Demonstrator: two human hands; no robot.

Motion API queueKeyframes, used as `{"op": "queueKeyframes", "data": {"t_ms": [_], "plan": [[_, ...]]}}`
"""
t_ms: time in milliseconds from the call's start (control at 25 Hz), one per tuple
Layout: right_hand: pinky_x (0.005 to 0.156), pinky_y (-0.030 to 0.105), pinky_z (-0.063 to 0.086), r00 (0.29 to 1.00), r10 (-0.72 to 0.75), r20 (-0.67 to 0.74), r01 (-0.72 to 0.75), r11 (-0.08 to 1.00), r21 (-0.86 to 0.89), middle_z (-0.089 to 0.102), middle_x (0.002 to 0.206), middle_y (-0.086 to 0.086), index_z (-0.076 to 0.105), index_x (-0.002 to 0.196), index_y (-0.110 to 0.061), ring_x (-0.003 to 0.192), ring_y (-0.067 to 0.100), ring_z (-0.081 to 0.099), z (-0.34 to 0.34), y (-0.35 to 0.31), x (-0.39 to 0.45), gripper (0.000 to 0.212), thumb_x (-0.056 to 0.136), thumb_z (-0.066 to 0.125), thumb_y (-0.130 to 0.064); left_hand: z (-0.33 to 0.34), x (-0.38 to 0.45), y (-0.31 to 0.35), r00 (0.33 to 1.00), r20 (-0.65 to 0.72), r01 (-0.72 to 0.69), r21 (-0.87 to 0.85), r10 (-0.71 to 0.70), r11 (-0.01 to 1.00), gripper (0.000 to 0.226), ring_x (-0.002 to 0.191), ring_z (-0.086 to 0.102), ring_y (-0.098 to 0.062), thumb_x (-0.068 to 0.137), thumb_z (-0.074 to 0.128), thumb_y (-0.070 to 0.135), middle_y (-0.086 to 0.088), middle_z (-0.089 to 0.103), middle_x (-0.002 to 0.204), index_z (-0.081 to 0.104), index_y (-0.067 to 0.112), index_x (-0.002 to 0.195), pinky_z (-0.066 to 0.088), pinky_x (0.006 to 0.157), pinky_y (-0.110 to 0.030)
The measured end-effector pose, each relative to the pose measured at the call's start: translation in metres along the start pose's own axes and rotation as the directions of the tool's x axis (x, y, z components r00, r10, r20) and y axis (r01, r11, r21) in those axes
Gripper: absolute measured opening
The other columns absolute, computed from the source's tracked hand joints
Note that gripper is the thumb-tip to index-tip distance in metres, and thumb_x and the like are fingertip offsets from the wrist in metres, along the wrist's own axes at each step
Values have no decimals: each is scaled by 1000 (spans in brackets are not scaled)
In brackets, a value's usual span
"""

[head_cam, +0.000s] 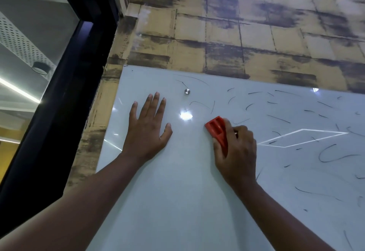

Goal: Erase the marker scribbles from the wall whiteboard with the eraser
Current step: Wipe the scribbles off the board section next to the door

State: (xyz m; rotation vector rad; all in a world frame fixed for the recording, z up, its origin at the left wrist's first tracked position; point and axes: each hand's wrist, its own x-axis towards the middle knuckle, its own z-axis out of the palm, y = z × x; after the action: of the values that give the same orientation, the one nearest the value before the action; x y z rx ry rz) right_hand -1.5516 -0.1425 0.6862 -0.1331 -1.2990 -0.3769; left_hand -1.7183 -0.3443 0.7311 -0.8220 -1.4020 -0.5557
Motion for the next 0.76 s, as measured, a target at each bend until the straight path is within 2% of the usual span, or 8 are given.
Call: {"op": "queueKeyframes", "data": {"t_ms": [160,280,360,480,600,640,680,760], "plan": [[75,37,44,937,-340,85,335,940,63,53,110,9,50,150,-8,93,23,50,4,-27,-21,61,98,59,-40,0,-1,-1,1000,21,6,0,-6,1000,80,166,0,-20,101,16,54,-5,2,180,11,17,172,3,133,-56],[74,41,48,907,-415,78,415,910,16,56,111,12,51,149,-8,92,27,53,11,-20,11,59,101,57,-41,1,-1,-1,1000,19,6,4,-6,1000,80,166,-2,-19,101,16,55,-4,-1,180,9,18,172,3,133,-55],[73,44,49,940,-337,47,338,941,-11,58,108,15,53,149,-8,90,30,54,14,-10,42,59,98,66,-36,2,-1,-1,1000,7,3,1,-3,1000,79,166,-1,-18,101,16,54,-3,0,179,10,18,172,4,133,-55],[79,50,49,997,-68,24,70,993,-97,57,110,19,51,150,-7,96,37,55,18,-3,78,60,97,67,-33,3,-1,-1,1000,9,2,0,-2,1000,79,166,-1,-18,101,13,55,-2,0,179,10,19,172,5,133,-55],[85,48,46,967,255,-11,-252,949,-190,54,118,18,46,153,-11,105,37,52,28,-25,87,61,99,59,-35,3,-1,-1,1000,17,5,1,-5,1000,79,166,-1,-19,101,10,57,-2,-2,179,8,20,171,4,133,-56],[84,47,45,954,298,-24,-298,938,-176,54,117,18,46,153,-10,105,36,51,31,-38,83,61,99,59,-34,3,-1,-1,1000,19,6,2,-6,1000,79,166,-2,-19,101,10,57,-2,-2,179,7,21,171,3,133,-55],[83,46,46,959,280,-32,-282,949,-142,55,116,18,47,152,-9,103,36,52,34,-52,77,61,98,60,-33,3,-1,-1,1000,21,8,8,-9,1000,80,166,-3,-19,101,9,58,-2,-3,179,7,21,171,3,133,-55],[77,44,50,993,113,-28,-115,990,-87,57,112,17,51,149,-7,97,33,54,40,-73,59,59,96,62,-33,4,0,-1,1000,25,9,16,-9,1000,80,166,-4,-20,101,9,59,-2,-4,179,7,22,171,2,133,-56]]}}
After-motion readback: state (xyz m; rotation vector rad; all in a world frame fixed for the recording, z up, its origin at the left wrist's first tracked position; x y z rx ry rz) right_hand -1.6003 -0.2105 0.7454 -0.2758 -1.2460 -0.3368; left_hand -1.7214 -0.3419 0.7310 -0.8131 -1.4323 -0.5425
